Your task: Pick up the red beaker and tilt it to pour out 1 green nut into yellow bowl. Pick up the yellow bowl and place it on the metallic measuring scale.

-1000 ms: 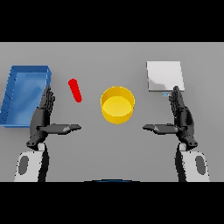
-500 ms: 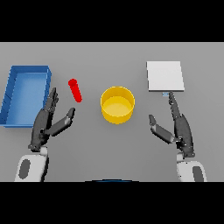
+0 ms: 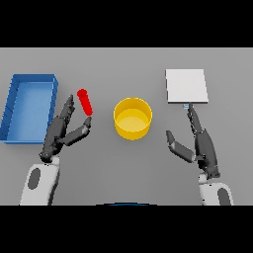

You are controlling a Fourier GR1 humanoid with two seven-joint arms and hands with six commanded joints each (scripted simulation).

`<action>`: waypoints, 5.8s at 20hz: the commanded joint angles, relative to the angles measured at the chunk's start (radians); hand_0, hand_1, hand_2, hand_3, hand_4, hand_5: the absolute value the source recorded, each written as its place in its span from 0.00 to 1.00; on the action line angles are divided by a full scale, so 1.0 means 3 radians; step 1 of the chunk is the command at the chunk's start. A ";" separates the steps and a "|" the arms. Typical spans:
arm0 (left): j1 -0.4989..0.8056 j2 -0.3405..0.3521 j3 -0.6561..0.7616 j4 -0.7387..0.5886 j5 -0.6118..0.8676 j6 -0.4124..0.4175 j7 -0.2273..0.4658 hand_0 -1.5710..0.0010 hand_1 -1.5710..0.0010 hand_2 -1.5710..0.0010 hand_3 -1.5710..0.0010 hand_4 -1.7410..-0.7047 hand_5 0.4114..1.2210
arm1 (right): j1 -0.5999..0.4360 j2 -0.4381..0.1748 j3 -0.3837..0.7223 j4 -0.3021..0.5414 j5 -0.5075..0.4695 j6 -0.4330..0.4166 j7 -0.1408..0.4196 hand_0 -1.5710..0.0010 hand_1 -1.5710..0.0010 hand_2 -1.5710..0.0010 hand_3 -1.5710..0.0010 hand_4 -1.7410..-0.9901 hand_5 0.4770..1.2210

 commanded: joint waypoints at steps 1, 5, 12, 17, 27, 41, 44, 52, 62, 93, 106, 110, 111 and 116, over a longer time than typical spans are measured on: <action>-0.0113 -0.0014 0.0012 0.0106 -0.0013 0.0010 -0.0012 1.00 1.00 1.00 1.00 0.36 0.40 | 0.0034 -0.0004 -0.0011 -0.0029 -0.0024 0.0006 -0.0027 1.00 1.00 1.00 1.00 0.59 0.27; -0.0416 -0.0010 0.0113 0.0524 -0.0080 0.0100 -0.0080 1.00 1.00 1.00 1.00 0.35 0.40 | 0.0042 0.0004 -0.0045 -0.0020 -0.0050 -0.0016 -0.0031 1.00 1.00 1.00 1.00 0.56 0.28; -0.0897 -0.0037 0.0327 0.1284 -0.0008 0.0109 -0.0245 1.00 1.00 1.00 1.00 0.40 0.37 | 0.0006 0.0004 -0.0060 -0.0054 -0.0061 -0.0027 0.0111 1.00 1.00 1.00 1.00 0.54 0.28; -0.1180 -0.0021 0.0386 0.1593 -0.0046 0.0143 -0.0335 1.00 1.00 1.00 1.00 0.41 0.36 | -0.0024 0.0004 -0.0085 -0.0045 -0.0122 0.0000 0.0076 1.00 1.00 1.00 1.00 0.54 0.28; -0.1515 -0.0104 0.0553 0.2059 0.0043 0.0195 -0.0568 0.84 0.82 0.80 0.86 0.29 0.47 | 0.0003 -0.0026 -0.0096 -0.0077 -0.0101 -0.0012 0.0079 1.00 1.00 1.00 1.00 0.60 0.28; -0.1659 -0.0162 0.0543 0.2119 -0.0039 0.0559 -0.0893 0.04 0.04 0.04 0.04 0.06 0.85 | -0.0089 -0.0024 -0.0048 0.0030 -0.0019 -0.0004 0.0000 1.00 1.00 1.00 1.00 0.64 0.26; -0.1618 -0.0124 0.0402 0.1799 -0.0083 0.0633 -0.0795 0.02 0.02 0.02 0.02 0.03 0.85 | -0.0109 -0.0005 -0.0055 0.0088 -0.0008 -0.0027 -0.0009 1.00 1.00 1.00 1.00 0.65 0.26; -0.1761 0.0381 -0.0367 0.1364 -0.0698 0.0302 -0.0189 0.01 0.01 0.01 0.01 0.01 0.87 | -0.0008 -0.0010 0.0018 -0.0041 0.0144 -0.0087 0.0016 1.00 1.00 1.00 1.00 0.66 0.29; -0.2164 0.0875 -0.1328 0.1399 -0.1695 0.0050 0.0002 0.00 0.00 0.00 0.00 0.00 0.91 | 0.0002 0.0011 0.0034 -0.0049 0.0117 -0.0059 0.0036 1.00 1.00 1.00 1.00 0.63 0.33; -0.4104 0.0714 -0.3964 0.2549 -0.3413 -0.0814 -0.0508 0.00 0.00 0.00 0.00 0.01 1.00 | -0.0046 0.0053 0.0024 -0.0011 0.0274 -0.0224 0.0047 1.00 1.00 1.00 1.00 0.78 0.21; -0.5008 0.0889 -0.4105 0.2931 -0.3319 -0.0649 -0.0702 0.00 0.00 0.00 0.13 0.01 1.00 | -0.0053 0.0080 0.0016 0.0033 0.0209 -0.0204 -0.0069 1.00 1.00 1.00 1.00 0.78 0.24; -0.5347 0.1042 -0.3618 0.3498 -0.2870 -0.0521 -0.0530 0.00 0.00 0.00 0.13 0.01 1.00 | -0.0047 0.0091 0.0024 0.0031 0.0171 -0.0176 -0.0097 1.00 1.00 1.00 1.00 0.77 0.25; -0.5407 0.1062 -0.3433 0.3682 -0.2685 -0.0495 -0.0481 0.00 0.00 0.00 0.10 0.01 1.00 | -0.0031 0.0091 0.0034 -0.0001 0.0159 -0.0162 -0.0124 1.00 1.00 1.00 1.00 0.78 0.24; -0.5361 0.1442 -0.2334 0.4234 -0.1460 -0.0356 -0.0126 0.00 0.00 0.00 0.11 0.00 1.00 | -0.0156 0.0077 0.0058 0.0101 0.0352 -0.0281 -0.0034 1.00 1.00 1.00 1.00 0.80 0.21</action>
